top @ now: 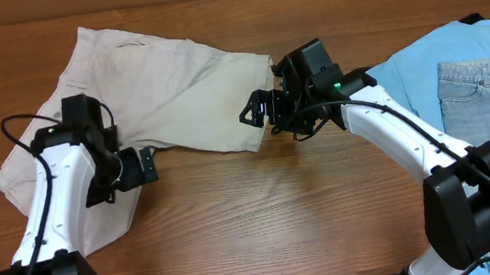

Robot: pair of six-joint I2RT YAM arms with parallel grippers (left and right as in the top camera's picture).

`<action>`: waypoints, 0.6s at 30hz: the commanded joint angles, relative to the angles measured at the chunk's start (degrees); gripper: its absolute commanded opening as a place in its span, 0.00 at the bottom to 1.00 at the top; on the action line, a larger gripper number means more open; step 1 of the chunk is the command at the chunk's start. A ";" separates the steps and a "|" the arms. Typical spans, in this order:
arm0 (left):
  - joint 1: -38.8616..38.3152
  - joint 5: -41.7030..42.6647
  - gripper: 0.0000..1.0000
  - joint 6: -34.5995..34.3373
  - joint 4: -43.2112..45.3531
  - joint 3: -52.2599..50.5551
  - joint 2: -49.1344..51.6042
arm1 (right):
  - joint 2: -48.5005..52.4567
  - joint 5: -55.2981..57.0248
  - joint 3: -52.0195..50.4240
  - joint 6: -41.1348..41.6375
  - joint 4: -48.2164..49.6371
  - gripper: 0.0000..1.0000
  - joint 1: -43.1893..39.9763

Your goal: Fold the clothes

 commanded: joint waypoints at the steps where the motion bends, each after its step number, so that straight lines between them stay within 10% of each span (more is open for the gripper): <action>1: 0.13 -5.99 1.00 -7.41 3.02 -2.54 0.90 | -0.20 0.20 0.28 -1.49 0.33 1.00 0.20; 12: -0.02 -5.92 0.86 -9.35 13.90 -7.82 11.56 | -0.20 1.03 0.28 -1.49 0.22 1.00 0.20; 16: -0.07 4.57 0.04 -9.31 17.68 -7.82 12.59 | -0.20 1.27 0.28 -1.49 0.31 1.00 0.20; 18: -0.07 14.82 0.04 -8.57 20.11 -7.56 12.44 | -0.20 2.25 0.28 -1.51 0.28 1.00 0.20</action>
